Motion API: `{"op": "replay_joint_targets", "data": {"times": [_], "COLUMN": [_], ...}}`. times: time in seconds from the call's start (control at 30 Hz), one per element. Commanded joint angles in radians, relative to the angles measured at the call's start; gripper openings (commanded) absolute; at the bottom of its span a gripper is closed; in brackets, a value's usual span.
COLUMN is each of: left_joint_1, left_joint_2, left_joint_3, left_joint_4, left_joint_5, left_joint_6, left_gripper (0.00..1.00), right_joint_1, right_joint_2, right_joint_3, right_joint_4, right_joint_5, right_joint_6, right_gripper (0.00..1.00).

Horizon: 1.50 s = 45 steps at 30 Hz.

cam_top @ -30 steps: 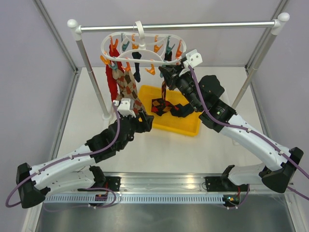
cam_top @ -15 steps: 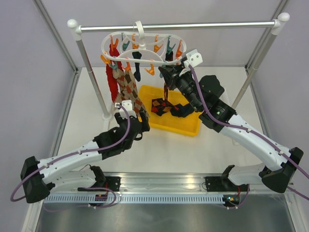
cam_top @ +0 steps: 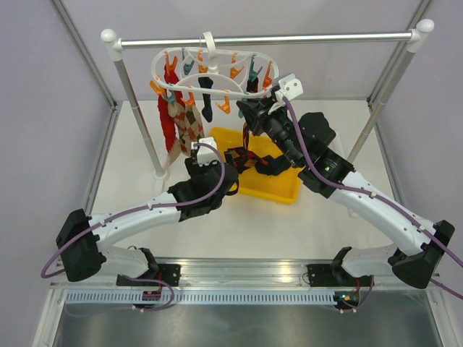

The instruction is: Remove the socks clipped to the hanger

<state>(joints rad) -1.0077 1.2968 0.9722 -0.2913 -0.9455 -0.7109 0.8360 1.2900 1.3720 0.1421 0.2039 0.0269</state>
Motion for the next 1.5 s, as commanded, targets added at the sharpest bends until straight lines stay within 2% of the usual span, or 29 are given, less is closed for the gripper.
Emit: {"op": "replay_joint_targets", "data": {"times": [0.0,0.23,0.4,0.43,0.5,0.53,0.6,0.63,0.73,0.83,0.97,1.23,1.27,1.47], "left_joint_1": [0.006,0.041,0.07,0.073,0.075,0.075,0.073,0.073,0.072,0.067,0.057,0.026,0.024,0.012], "left_joint_2": [0.045,0.104,0.131,0.136,0.144,0.147,0.15,0.154,0.154,0.151,0.159,0.202,0.206,0.24], "left_joint_3": [0.054,0.062,0.063,0.066,0.075,0.077,0.083,0.086,0.091,0.092,0.099,0.135,0.143,0.177], "left_joint_4": [-0.009,-0.025,-0.023,-0.023,-0.022,-0.022,-0.022,-0.022,-0.02,-0.016,-0.014,-0.012,-0.012,-0.011], "left_joint_5": [-0.09,-0.101,-0.088,-0.087,-0.082,-0.079,-0.07,-0.067,-0.052,-0.026,-0.007,0.001,0.001,0.004], "left_joint_6": [-0.032,-0.036,-0.025,-0.021,-0.007,-0.002,0.01,0.014,0.027,0.033,0.042,0.045,0.048,0.054], "left_gripper": [0.91,0.81,0.64,0.55,0.42,0.28,0.19,0.11,0.02,0.02,0.02,0.02,0.02,0.02], "right_joint_1": [0.003,0.005,0.005,0.005,0.005,0.003,0.005,0.003,0.005,0.005,0.005,0.003,0.005,0.003], "right_joint_2": [0.009,0.012,0.011,0.011,0.008,0.006,0.003,0.002,-0.008,-0.023,-0.063,-0.159,-0.182,-0.256], "right_joint_3": [0.042,0.052,0.053,0.053,0.053,0.052,0.049,0.048,0.041,0.024,-0.007,-0.109,-0.131,-0.195], "right_joint_4": [-0.013,-0.024,-0.029,-0.029,-0.029,-0.03,-0.03,-0.03,-0.032,-0.032,-0.032,-0.03,-0.029,-0.032], "right_joint_5": [-0.011,-0.015,-0.015,-0.015,-0.017,-0.015,-0.015,-0.017,-0.017,-0.018,-0.017,-0.083,-0.113,-0.285], "right_joint_6": [0.011,0.007,0.004,0.004,0.002,0.004,0.004,0.004,0.008,0.013,0.031,0.07,0.068,0.045], "right_gripper": [0.09,0.1,0.1,0.1,0.1,0.1,0.1,0.1,0.1,0.11,0.19,0.44,0.5,0.63]}}
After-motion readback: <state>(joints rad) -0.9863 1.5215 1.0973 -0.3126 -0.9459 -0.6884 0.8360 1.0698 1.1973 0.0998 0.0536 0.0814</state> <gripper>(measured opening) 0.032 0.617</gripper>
